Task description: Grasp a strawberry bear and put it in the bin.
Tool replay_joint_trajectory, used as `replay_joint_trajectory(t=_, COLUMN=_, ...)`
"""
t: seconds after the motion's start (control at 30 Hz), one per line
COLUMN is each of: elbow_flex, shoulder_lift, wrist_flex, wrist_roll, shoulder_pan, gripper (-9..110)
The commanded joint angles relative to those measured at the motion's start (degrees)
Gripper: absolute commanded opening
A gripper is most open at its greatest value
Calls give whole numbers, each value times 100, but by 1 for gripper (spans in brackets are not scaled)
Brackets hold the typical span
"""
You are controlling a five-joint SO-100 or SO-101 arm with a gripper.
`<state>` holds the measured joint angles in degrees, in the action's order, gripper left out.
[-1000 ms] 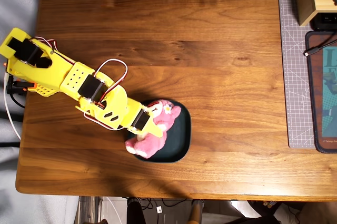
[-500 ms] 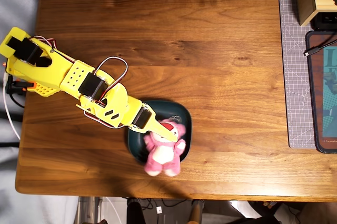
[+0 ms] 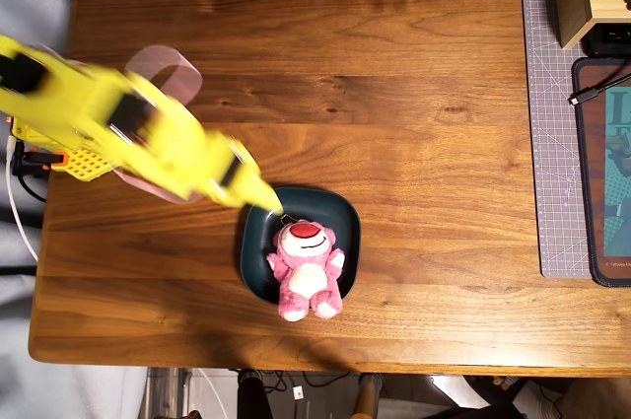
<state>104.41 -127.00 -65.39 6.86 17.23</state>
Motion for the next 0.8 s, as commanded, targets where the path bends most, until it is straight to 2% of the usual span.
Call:
replay_joint_trajectory(t=0.0, elbow_flex=1881, shoulder_lift=-2742, wrist_flex=272, wrist_roll=62, shoulder_pan=-835, gripper=9)
replay_joint_trajectory(t=0.13, elbow_flex=2971, shoulder_lift=-3551, wrist_flex=378, wrist_roll=62, shoulder_pan=-1187, gripper=8)
replay_joint_trajectory(t=0.3, elbow_flex=4061, shoulder_lift=-3788, wrist_flex=545, wrist_roll=62, shoulder_pan=-1494, gripper=9)
replay_joint_trajectory(t=0.57, elbow_flex=5282, shoulder_lift=-3964, wrist_flex=870, wrist_roll=-9, shoulder_pan=-1503, gripper=16)
replay_joint_trajectory(t=0.77, elbow_flex=6495, shoulder_lift=-5238, wrist_flex=861, wrist_roll=-18, shoulder_pan=-1459, gripper=14)
